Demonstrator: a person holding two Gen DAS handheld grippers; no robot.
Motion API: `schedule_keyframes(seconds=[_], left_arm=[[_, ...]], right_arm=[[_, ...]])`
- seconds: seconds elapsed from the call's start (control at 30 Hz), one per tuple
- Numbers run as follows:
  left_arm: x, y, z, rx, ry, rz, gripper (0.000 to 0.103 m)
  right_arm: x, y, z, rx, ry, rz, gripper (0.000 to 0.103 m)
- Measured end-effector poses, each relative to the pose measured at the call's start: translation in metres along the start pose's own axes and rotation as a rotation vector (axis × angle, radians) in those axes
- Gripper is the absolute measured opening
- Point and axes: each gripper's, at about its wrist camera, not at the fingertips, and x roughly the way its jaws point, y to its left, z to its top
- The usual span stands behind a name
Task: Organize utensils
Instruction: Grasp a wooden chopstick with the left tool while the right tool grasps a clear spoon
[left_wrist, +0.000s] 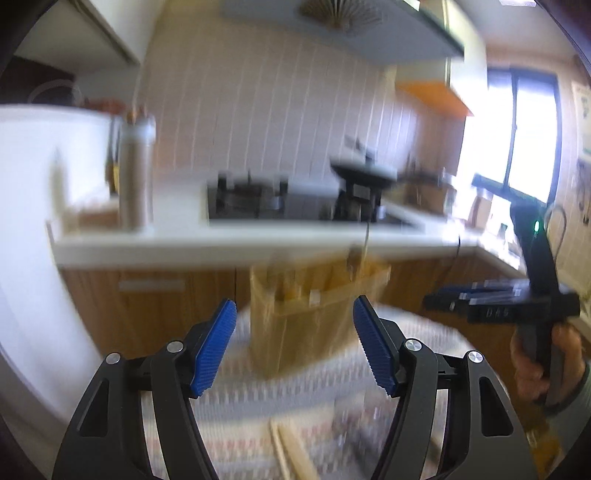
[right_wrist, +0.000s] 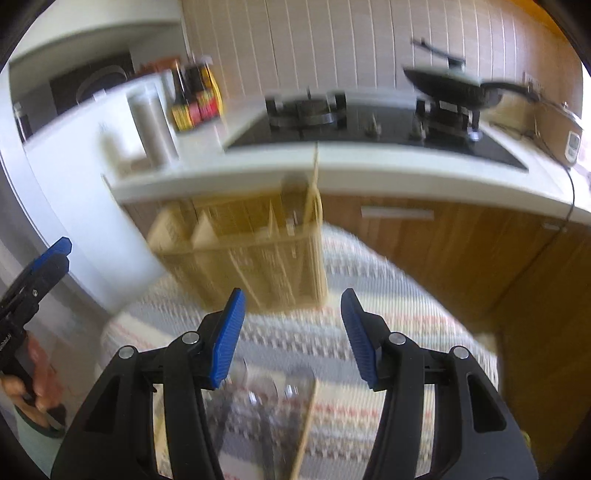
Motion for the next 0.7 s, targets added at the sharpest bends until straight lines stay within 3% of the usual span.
schedule_keyframes(seconds=[0.1, 0.17, 0.23, 0.33, 0.37, 0.53, 0.7], left_arm=[[0.018, 0.009, -0.028, 0.01, 0.17, 0.02, 0.062], [0.032, 0.018, -0.046, 0.002, 0.279, 0.031, 0.055], [0.046, 0.03, -0.066, -0.029, 0.388, 0.012, 0.045], [0.062, 0.044, -0.09, -0.065, 0.513, -0.017, 0.042], [0.065, 0.045, -0.096, -0.058, 0.543, -0.02, 0.041], [0.076, 0.041, -0.114, 0.005, 0.638, -0.027, 0.037], [0.079, 0.033, -0.12, 0.072, 0.649, 0.007, 0.034]], right_arm=[[0.017, -0.002, -0.018, 0.002, 0.101, -0.008, 0.05], [0.03, -0.005, -0.03, 0.007, 0.166, -0.005, 0.05], [0.039, -0.008, -0.041, 0.016, 0.198, -0.002, 0.05], [0.053, -0.011, -0.057, 0.029, 0.262, 0.003, 0.042], [0.058, -0.012, -0.062, 0.033, 0.288, 0.007, 0.037], [0.071, -0.011, -0.079, 0.041, 0.369, 0.045, 0.032], [0.081, -0.007, -0.086, 0.054, 0.413, 0.086, 0.024]])
